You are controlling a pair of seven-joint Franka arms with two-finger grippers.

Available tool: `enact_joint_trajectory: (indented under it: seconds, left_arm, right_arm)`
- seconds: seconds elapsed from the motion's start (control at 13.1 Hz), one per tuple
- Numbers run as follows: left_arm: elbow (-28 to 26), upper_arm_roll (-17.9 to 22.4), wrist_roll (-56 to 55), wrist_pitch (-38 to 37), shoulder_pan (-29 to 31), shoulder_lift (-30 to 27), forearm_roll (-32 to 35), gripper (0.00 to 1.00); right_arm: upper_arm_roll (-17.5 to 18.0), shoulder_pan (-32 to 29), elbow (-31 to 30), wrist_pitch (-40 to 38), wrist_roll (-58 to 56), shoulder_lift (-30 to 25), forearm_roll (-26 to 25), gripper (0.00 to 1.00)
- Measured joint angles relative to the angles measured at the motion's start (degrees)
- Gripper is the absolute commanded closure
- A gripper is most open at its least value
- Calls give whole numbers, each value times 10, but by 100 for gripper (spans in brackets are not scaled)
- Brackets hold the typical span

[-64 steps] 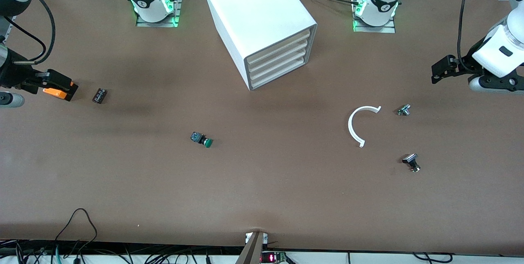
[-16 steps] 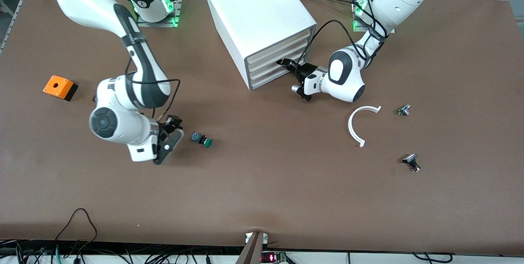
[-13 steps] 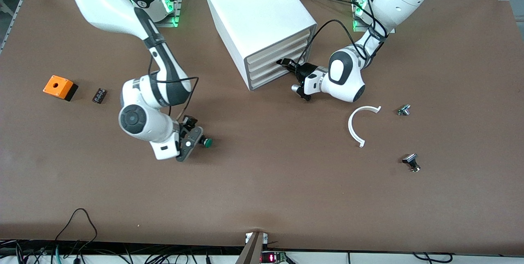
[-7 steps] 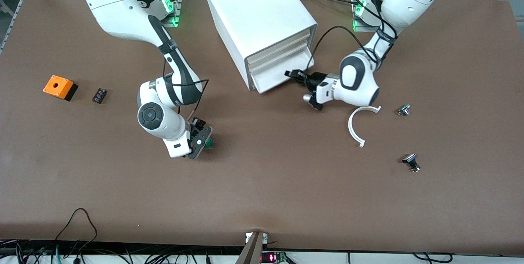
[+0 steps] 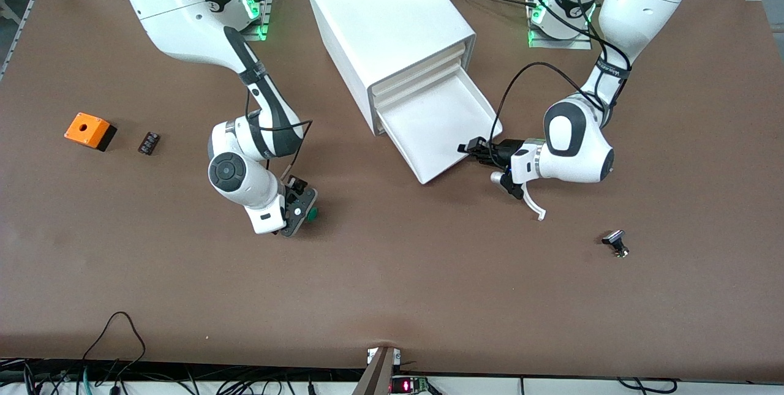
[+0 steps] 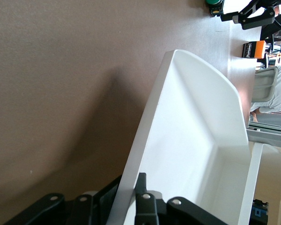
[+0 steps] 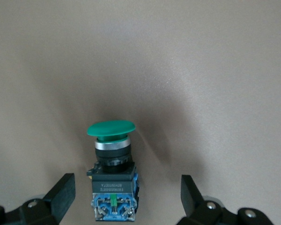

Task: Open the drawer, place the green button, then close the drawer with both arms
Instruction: 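Pull the white cabinet drawer open with the left gripper, then release the drawer with the left gripper while the right gripper lifts the button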

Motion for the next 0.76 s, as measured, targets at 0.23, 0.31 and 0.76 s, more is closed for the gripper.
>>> enact_joint_trajectory:
  seconds: [0.23, 0.31, 0.76]
  left_arm:
    - [5, 12, -3, 43, 2, 0, 20, 0]
    - [9, 17, -3, 44, 4, 0, 23, 0]
    - [53, 20, -3, 87, 6, -11, 27, 0]
  right_arm:
    - [0, 1, -1, 2, 0, 3, 0, 1]
    - [0, 1, -1, 3, 0, 3, 0, 5]
    - [1, 7, -2, 11, -14, 8, 0, 72]
